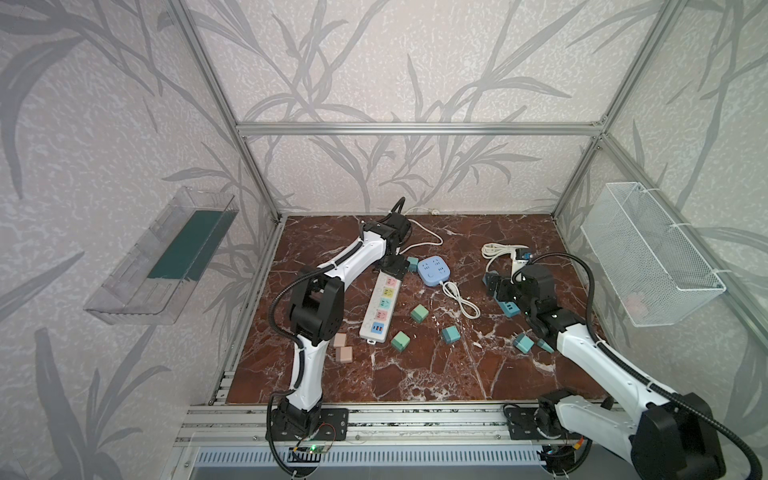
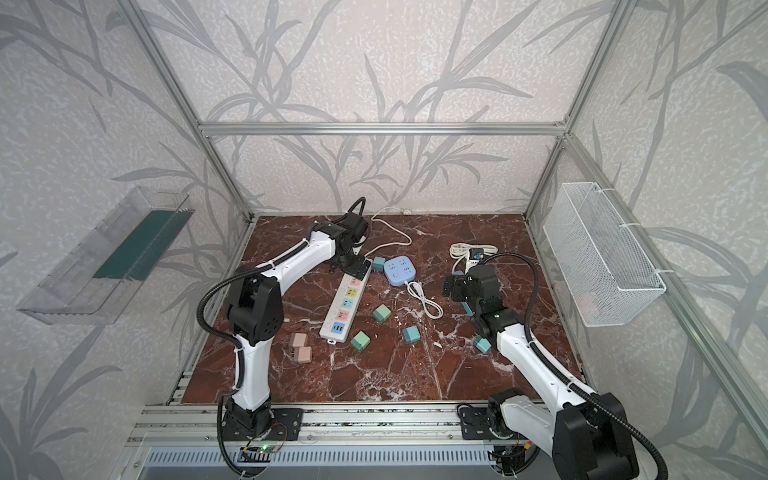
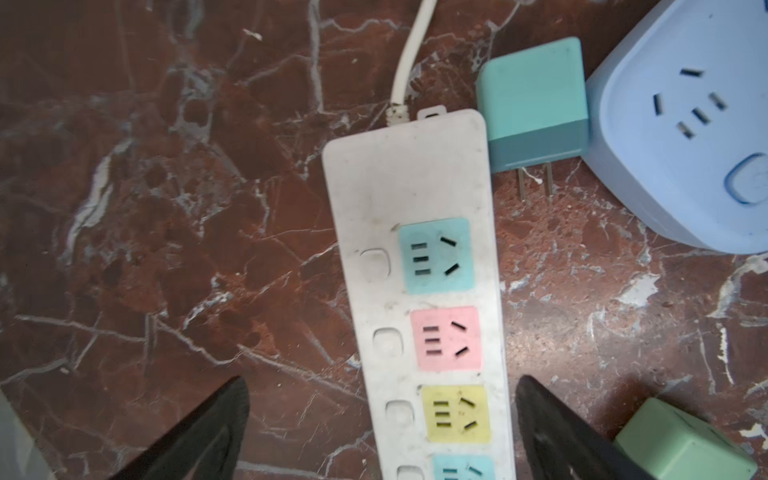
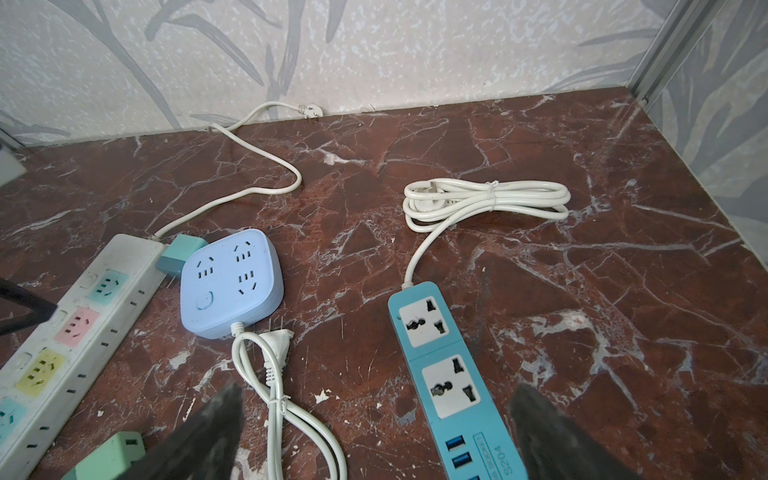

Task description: Insert the plug

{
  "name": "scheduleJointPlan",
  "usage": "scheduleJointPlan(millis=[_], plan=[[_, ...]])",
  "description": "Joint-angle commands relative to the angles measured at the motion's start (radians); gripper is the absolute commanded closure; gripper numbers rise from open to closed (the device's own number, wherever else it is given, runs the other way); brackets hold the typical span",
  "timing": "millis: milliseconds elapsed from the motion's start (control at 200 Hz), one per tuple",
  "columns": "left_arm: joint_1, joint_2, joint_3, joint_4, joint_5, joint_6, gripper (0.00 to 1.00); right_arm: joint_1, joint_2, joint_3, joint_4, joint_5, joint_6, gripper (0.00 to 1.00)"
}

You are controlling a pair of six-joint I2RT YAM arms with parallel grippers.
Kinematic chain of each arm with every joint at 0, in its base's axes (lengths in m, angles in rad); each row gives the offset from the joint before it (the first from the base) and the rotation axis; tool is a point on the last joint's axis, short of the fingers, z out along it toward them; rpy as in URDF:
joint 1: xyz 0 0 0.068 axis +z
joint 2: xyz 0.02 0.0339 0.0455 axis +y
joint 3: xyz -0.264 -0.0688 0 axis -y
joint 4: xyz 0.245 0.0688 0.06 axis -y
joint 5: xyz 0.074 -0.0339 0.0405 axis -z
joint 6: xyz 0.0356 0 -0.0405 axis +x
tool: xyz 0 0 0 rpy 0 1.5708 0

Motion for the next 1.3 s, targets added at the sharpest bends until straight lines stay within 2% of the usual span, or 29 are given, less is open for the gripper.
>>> scheduleJointPlan(millis=[0, 665, 790, 990, 1080, 1180, 1295], plan=[[-0.009, 0.043, 0.009, -0.07, 0.06, 0.025, 0.01, -0.003, -0.034, 0.02, -0.004, 0.01, 0.007, 0.01], [0.042, 0.145, -0.011, 0.029, 0.046, -0.103, 0.01, -0.003, -0.023, 0.028, -0.007, -0.016, 0.008, 0.01], [0.051, 0.137, -0.024, 0.059, 0.01, -0.131, 0.12, -0.003, -0.018, 0.029, -0.01, -0.017, 0.008, 0.01], [0.126, 0.104, -0.066, 0.114, -0.023, -0.241, 0.42, -0.003, -0.017, 0.031, -0.005, -0.053, 0.013, 0.01], [0.142, 0.095, -0.071, 0.134, -0.093, -0.287, 0.42, -0.003, -0.018, 0.026, 0.012, -0.105, 0.009, 0.01], [0.15, 0.104, -0.045, 0.147, -0.135, -0.342, 0.41, -0.003, -0.013, 0.027, 0.011, -0.095, 0.007, 0.01], [0.165, 0.135, 0.013, 0.134, -0.163, -0.477, 0.4, -0.003, -0.009, 0.028, 0.009, -0.093, 0.005, 0.01]])
